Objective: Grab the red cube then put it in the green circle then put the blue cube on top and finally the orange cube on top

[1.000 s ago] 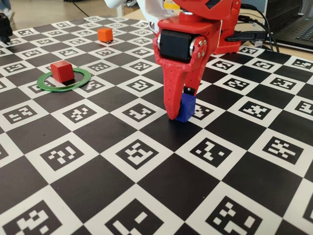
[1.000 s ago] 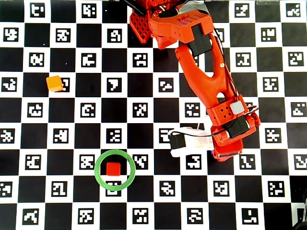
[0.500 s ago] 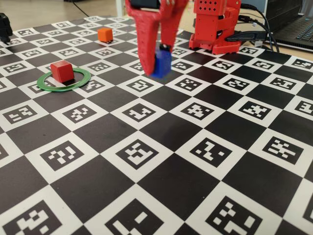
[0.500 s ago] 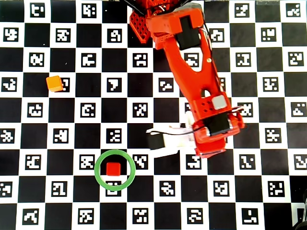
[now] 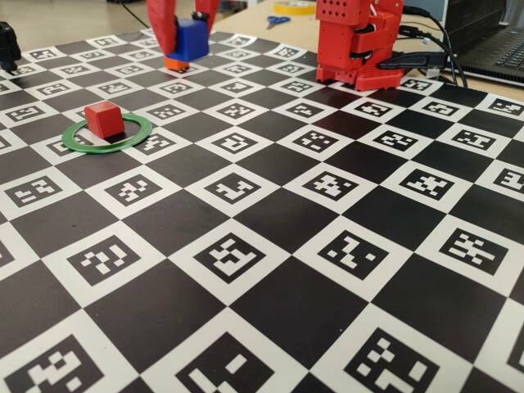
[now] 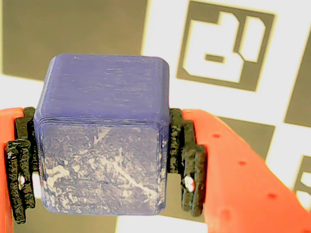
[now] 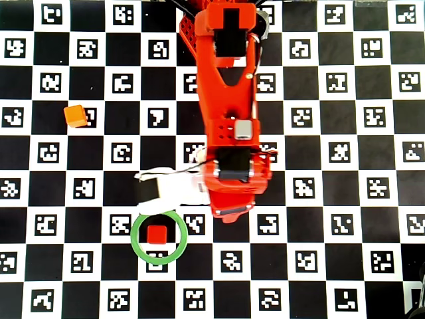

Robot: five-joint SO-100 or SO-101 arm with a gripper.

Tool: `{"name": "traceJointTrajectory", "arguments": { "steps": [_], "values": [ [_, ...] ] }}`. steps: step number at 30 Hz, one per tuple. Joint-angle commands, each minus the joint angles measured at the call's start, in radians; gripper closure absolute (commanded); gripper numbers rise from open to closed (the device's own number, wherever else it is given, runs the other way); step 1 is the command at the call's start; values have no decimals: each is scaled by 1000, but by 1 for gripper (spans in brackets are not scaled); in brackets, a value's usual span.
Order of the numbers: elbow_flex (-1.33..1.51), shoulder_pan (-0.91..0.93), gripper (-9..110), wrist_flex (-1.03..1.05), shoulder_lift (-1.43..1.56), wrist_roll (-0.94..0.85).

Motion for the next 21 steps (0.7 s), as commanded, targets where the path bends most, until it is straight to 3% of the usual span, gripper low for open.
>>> {"name": "traceJointTrajectory", "arguments": {
  "steps": [1,21],
  "values": [
    [-190,61,99,37,2,-20],
    [-486,193,99,44,-311,-64]
  ]
}}
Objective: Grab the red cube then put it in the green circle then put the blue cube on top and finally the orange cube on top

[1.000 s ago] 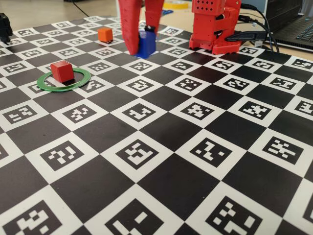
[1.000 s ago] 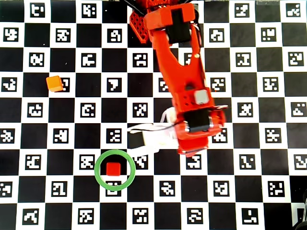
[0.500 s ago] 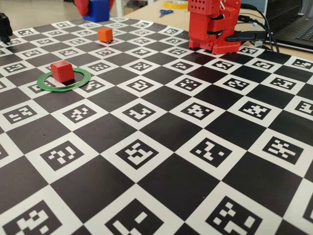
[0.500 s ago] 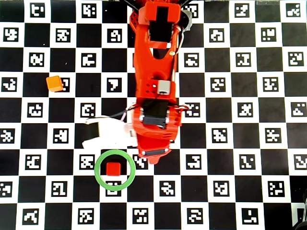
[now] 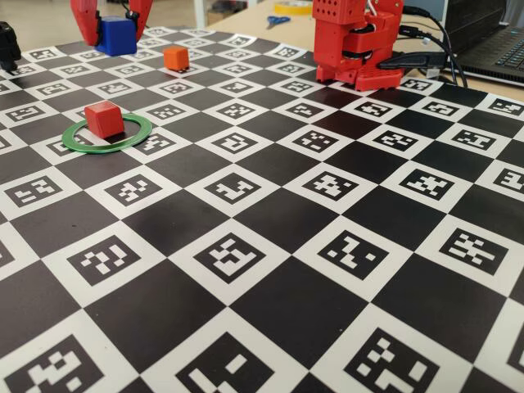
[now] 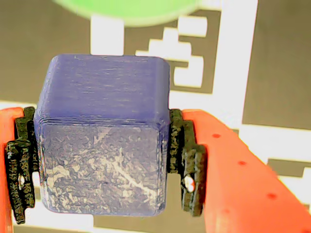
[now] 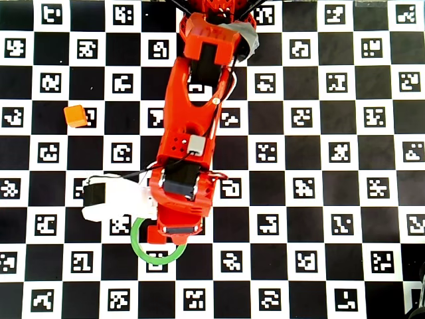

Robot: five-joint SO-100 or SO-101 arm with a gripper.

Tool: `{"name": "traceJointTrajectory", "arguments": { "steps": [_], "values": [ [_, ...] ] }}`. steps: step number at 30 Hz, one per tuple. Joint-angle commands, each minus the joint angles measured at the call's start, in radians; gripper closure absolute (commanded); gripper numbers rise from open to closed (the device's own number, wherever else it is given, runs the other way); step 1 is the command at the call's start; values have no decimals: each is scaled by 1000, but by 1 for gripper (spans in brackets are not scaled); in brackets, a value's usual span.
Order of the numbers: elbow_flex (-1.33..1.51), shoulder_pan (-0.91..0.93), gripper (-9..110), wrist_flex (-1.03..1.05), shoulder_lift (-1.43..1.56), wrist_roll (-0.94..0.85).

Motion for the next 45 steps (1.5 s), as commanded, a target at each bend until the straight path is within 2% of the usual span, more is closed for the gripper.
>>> {"name": "traceJointTrajectory", "arguments": {
  "steps": [1,24,45],
  "values": [
    [-110,29,99,17,15,-12],
    [-272,63,99,-5,-195,-25],
    [-281,89,99,-43,-219,-41]
  ]
}}
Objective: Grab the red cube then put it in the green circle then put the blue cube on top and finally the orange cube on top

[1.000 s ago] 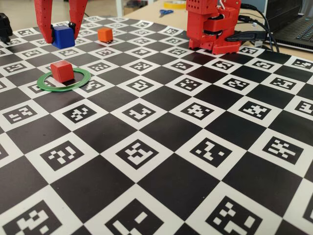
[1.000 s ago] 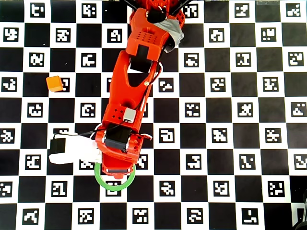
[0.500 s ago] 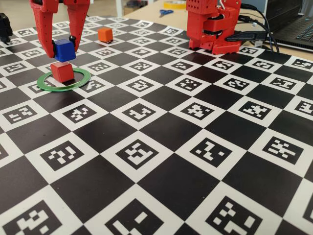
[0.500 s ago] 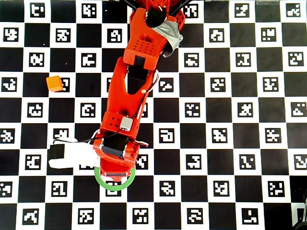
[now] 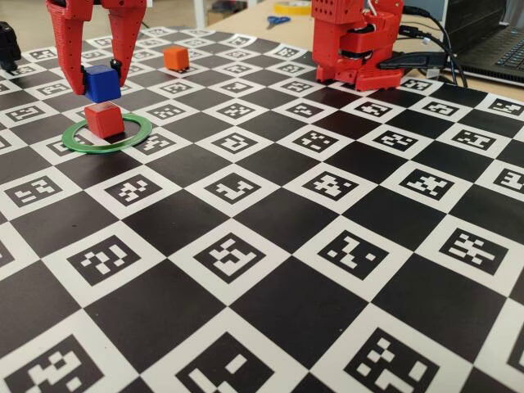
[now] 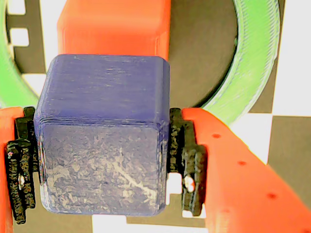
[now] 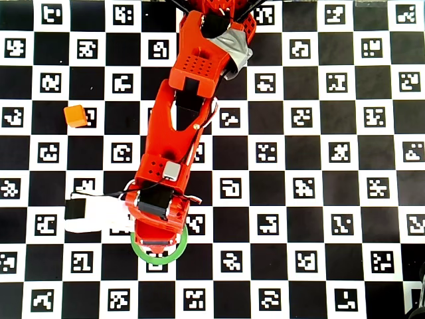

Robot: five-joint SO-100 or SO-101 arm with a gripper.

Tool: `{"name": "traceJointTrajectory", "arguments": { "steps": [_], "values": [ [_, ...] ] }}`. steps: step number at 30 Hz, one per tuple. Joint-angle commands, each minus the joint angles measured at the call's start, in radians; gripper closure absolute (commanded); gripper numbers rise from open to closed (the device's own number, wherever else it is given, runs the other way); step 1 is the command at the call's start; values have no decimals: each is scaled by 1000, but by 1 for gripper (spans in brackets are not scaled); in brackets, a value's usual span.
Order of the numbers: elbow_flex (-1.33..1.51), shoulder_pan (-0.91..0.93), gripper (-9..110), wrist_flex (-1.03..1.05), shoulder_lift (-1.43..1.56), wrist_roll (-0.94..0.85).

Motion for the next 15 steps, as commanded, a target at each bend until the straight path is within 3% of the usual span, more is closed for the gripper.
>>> {"name": "traceJointTrajectory", "arguments": {
  "steps": [1,15],
  "values": [
    [-92,15,99,-18,29,-5],
    [-63,12,99,-37,20,3]
  ]
}}
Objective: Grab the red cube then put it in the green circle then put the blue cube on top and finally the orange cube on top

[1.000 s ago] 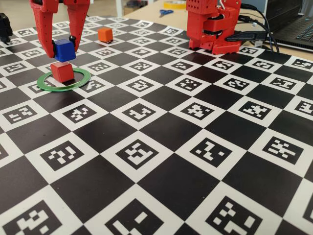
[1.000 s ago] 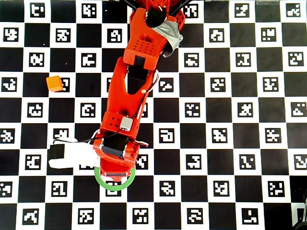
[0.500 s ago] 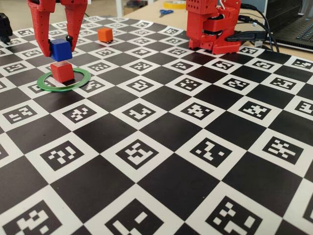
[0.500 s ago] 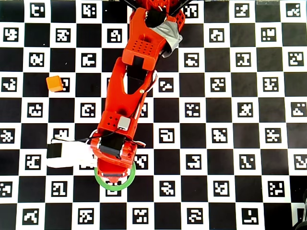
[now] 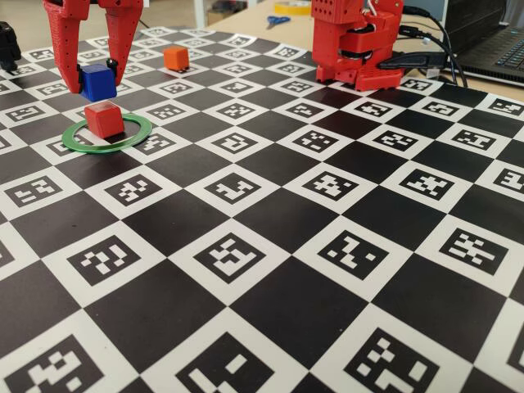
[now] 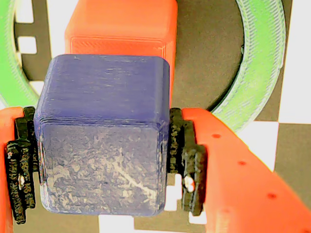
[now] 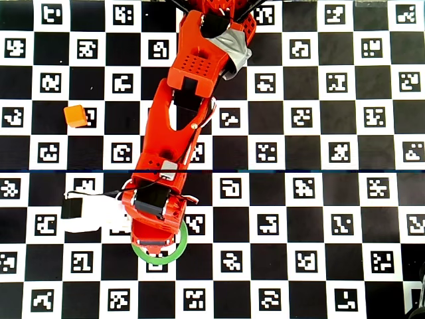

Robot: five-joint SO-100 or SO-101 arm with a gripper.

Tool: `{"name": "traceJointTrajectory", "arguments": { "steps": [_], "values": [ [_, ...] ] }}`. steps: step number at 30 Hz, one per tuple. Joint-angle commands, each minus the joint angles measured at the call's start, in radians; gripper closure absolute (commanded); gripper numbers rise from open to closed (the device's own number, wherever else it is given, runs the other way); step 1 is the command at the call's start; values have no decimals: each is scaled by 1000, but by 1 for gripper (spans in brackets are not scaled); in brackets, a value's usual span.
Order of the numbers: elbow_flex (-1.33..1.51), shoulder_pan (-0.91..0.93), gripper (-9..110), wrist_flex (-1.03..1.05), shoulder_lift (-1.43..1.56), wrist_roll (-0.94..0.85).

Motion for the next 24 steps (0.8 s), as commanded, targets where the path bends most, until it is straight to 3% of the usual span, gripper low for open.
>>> {"name": "traceJointTrajectory", "arguments": {
  "steps": [1,17,22,24],
  "values": [
    [-61,9,99,-20,18,6],
    [-51,11,97,-35,5,21],
    [-51,8,69,-20,9,29],
    [-52,6,69,-14,14,31]
  ]
}}
